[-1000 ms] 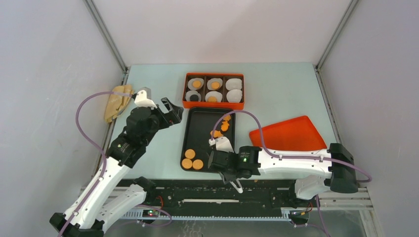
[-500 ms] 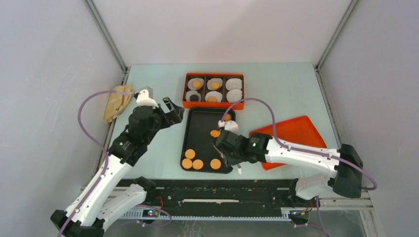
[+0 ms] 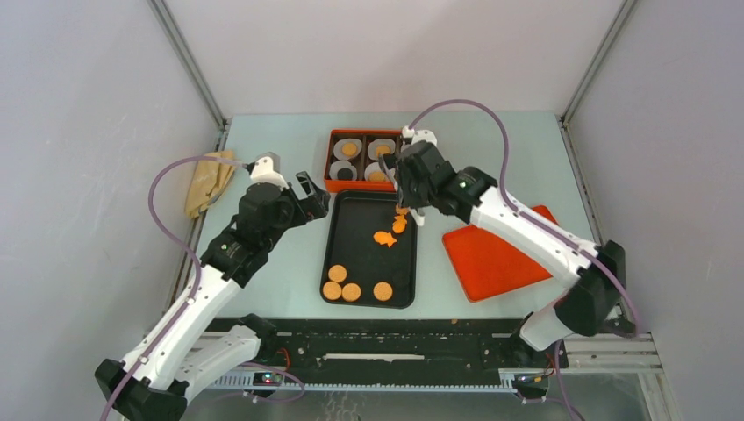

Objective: Pack the cookies

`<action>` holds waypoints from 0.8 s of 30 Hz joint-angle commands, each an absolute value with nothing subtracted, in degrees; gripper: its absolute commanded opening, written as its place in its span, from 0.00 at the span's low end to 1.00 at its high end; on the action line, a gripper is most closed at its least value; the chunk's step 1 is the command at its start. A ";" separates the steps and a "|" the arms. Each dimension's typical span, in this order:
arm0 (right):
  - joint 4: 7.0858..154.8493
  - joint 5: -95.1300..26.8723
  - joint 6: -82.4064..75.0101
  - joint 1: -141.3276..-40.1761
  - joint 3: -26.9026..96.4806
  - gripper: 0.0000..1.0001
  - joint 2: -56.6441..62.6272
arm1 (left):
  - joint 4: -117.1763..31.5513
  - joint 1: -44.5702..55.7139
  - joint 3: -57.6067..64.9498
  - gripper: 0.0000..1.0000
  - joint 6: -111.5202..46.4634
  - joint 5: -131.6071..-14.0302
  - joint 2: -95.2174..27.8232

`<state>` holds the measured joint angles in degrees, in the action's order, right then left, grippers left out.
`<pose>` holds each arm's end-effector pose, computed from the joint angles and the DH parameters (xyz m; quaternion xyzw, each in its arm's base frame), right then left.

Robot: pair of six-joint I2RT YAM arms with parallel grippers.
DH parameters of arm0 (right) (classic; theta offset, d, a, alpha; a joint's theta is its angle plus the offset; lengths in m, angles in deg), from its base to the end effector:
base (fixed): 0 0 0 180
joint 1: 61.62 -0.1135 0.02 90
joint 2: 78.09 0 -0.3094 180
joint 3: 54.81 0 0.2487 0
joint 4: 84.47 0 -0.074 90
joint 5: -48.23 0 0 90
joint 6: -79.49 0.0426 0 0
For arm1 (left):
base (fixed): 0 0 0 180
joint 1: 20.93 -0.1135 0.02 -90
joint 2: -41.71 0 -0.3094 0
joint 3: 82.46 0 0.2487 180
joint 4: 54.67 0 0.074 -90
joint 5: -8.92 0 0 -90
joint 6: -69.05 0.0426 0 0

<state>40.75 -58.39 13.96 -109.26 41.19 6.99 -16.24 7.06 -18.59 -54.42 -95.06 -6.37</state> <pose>0.2249 0.2286 0.3893 -0.1273 0.9032 0.1207 0.3917 0.1453 -0.0656 0.3670 -0.1069 0.8218 -0.1942 0.5249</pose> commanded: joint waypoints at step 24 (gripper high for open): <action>42.07 -54.12 1.44 -89.14 70.35 0.12 40.95 | -18.16 7.02 -17.24 1.00 -52.85 -97.11 -7.61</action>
